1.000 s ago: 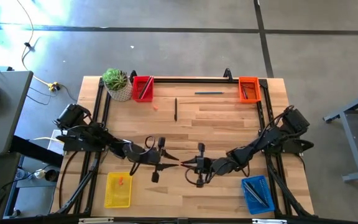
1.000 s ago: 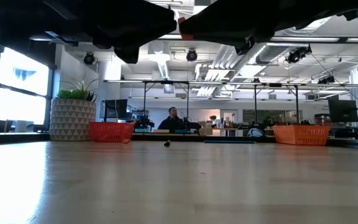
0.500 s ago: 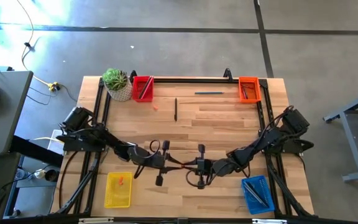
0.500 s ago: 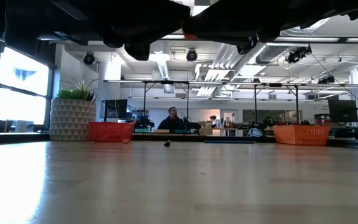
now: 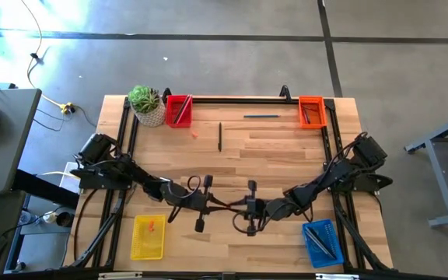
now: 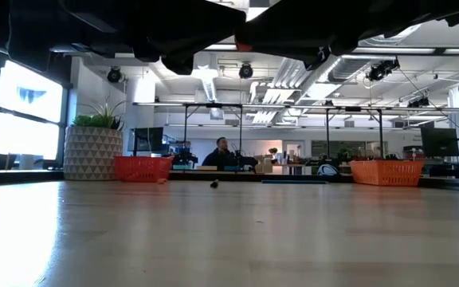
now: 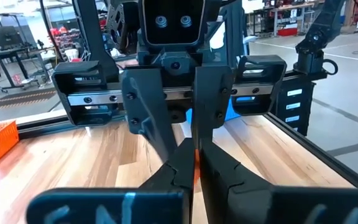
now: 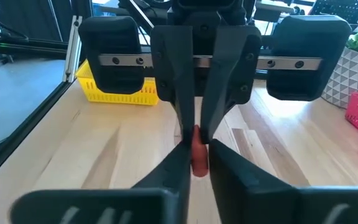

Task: Sort crayons/erasers/pens/pencils in bins
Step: Put the orange pencil eraser cap into the yellow bin

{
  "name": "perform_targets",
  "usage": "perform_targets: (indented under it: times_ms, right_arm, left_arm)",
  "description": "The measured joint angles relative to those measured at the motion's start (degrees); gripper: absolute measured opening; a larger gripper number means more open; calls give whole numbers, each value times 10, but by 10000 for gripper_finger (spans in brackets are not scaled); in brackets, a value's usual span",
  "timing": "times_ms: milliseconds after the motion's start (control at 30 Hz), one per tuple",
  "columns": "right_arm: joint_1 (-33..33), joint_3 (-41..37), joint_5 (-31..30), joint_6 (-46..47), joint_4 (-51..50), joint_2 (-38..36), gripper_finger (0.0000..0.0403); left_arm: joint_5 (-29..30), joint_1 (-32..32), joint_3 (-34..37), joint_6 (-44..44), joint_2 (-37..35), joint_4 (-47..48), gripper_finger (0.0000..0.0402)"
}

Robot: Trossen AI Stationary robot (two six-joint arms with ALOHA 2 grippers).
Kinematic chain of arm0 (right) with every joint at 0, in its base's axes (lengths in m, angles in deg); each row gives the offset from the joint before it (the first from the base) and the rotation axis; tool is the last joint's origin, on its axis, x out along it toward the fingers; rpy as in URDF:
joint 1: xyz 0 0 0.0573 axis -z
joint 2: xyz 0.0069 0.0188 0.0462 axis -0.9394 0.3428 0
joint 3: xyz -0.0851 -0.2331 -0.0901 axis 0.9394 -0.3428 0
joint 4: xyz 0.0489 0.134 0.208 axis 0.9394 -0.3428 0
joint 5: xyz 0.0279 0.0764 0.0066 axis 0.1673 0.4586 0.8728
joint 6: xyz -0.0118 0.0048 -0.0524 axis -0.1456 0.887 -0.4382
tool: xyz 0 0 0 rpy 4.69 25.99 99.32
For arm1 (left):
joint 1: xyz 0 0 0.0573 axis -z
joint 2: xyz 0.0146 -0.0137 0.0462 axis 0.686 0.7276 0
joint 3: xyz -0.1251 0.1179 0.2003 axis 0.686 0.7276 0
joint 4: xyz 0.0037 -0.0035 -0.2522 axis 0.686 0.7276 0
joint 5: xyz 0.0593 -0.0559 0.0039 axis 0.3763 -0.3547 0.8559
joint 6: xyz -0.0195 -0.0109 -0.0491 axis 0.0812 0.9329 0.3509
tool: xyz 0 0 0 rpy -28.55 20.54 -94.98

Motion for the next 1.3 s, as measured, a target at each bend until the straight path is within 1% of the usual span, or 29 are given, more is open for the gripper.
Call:
perform_targets:
  times_ms: [233,333,500,633,767,867,1133,1300]
  right_arm:
    - [1,0,-5,7,-14,0,145]
    - [1,0,-18,21,-30,0,182]
    - [1,1,-34,32,-49,0,222]
    - [1,1,-34,34,-49,-1,233]
    - [0,3,-27,34,-44,-2,233]
    - [0,3,-13,34,-48,-2,233]
    - [0,3,-4,31,-50,-2,233]
    - [0,2,2,35,-51,-2,228]
  left_arm:
    - [1,0,0,-9,0,12,1]
    - [9,0,0,-12,0,22,0]
    - [26,0,1,-25,-3,42,0]
    - [33,0,1,-31,-15,60,0]
    - [42,-1,2,-43,-32,77,0]
    - [49,-1,2,-51,-59,104,0]
    - [63,2,2,-40,-160,271,0]
    - [60,15,2,-6,-227,411,0]
